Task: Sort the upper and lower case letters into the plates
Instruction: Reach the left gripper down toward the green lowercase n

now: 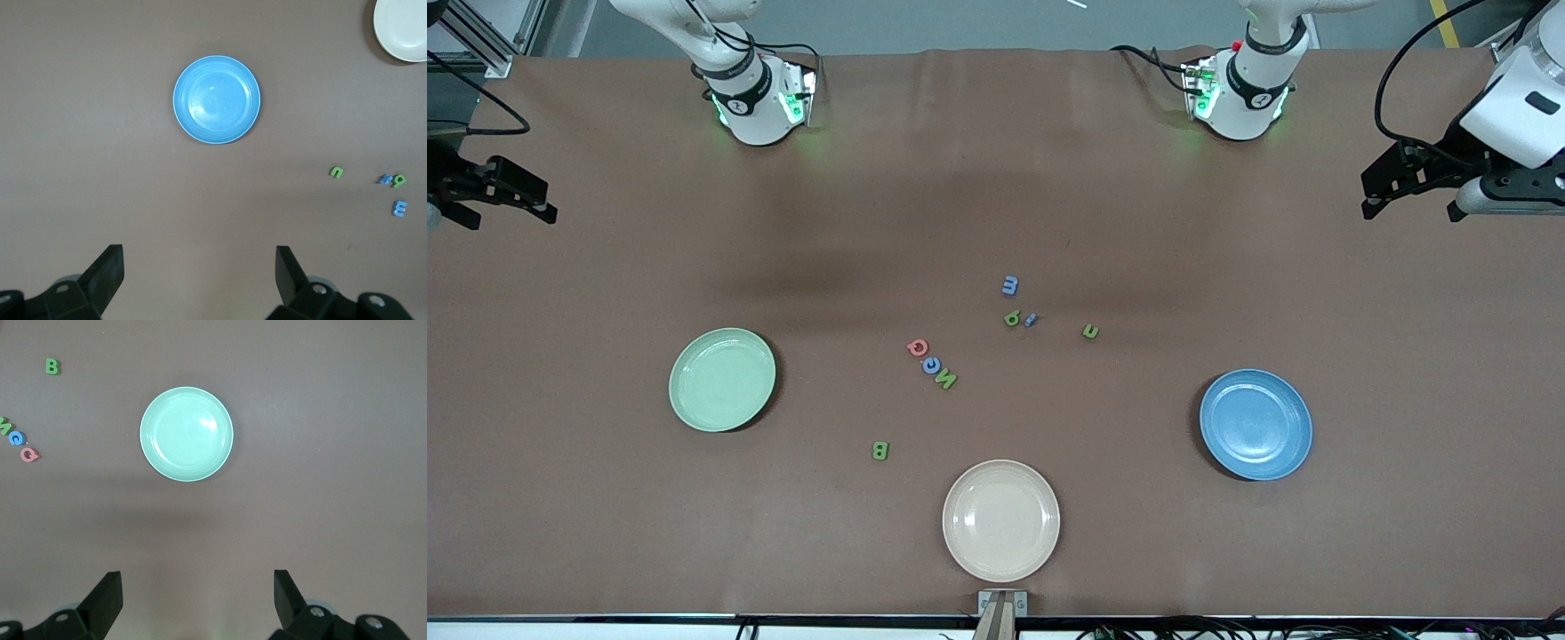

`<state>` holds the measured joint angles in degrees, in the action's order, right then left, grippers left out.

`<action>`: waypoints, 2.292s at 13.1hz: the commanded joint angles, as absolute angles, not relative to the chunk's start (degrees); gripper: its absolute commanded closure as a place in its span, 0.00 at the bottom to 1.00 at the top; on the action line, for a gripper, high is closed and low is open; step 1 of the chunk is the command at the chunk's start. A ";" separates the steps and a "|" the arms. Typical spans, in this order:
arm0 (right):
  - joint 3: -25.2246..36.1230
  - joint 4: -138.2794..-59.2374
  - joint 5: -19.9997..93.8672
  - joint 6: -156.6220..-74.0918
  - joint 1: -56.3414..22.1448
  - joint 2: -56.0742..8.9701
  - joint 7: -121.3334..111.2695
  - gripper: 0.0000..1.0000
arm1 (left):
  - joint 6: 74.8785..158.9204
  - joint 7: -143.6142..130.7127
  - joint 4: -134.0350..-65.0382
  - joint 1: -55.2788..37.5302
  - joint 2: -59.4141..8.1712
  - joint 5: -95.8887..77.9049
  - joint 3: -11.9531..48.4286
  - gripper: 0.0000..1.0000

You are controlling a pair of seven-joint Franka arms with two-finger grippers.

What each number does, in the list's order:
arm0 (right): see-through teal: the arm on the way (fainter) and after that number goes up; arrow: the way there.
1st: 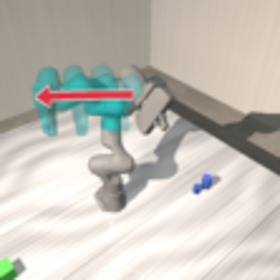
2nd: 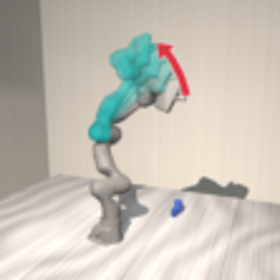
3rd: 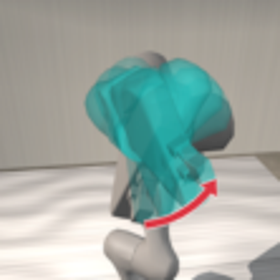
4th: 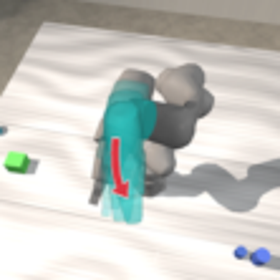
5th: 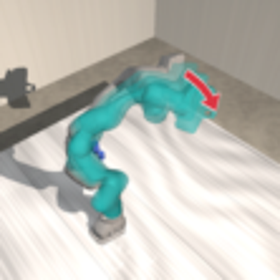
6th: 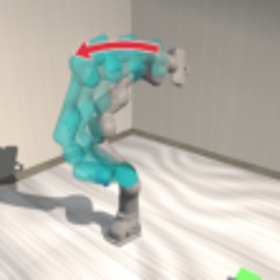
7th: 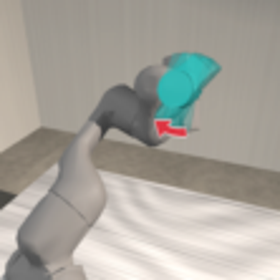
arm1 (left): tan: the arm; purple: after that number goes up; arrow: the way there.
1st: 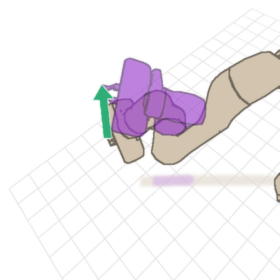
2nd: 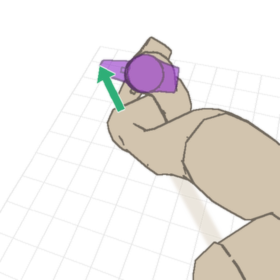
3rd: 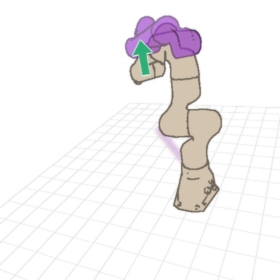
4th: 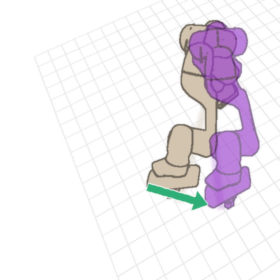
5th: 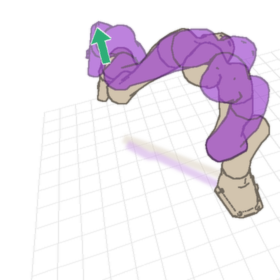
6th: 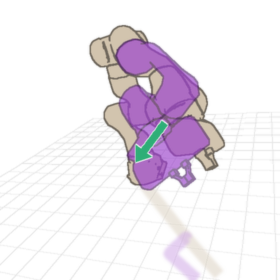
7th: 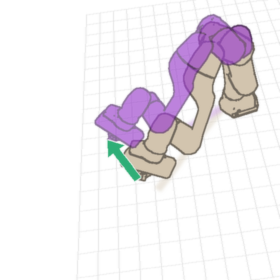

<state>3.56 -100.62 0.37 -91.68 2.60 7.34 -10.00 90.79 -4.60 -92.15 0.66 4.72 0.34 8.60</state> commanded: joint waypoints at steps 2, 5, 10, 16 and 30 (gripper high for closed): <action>2.99 -102.30 1.49 -92.37 3.52 8.79 -9.58 0.00 | 89.65 -3.69 -91.14 0.70 4.57 0.34 8.79 0.00; 2.99 -102.30 1.67 -92.11 3.60 8.53 -9.58 0.00 | 89.74 -3.52 -90.70 0.53 2.03 0.44 8.88 0.00; 2.99 -101.87 2.11 -92.46 3.60 7.82 -9.49 0.00 | 93.24 -7.27 -91.67 -2.80 -4.99 -0.09 9.23 0.00; 2.73 -101.87 2.29 -92.55 3.17 7.56 -5.82 0.00 | 114.74 -24.67 -101.23 -11.68 -14.05 0.44 9.67 0.00; 2.99 -97.21 2.37 -92.28 0.00 4.14 -2.99 0.00 | 131.13 -85.73 -103.45 -22.23 -32.25 9.39 9.67 0.04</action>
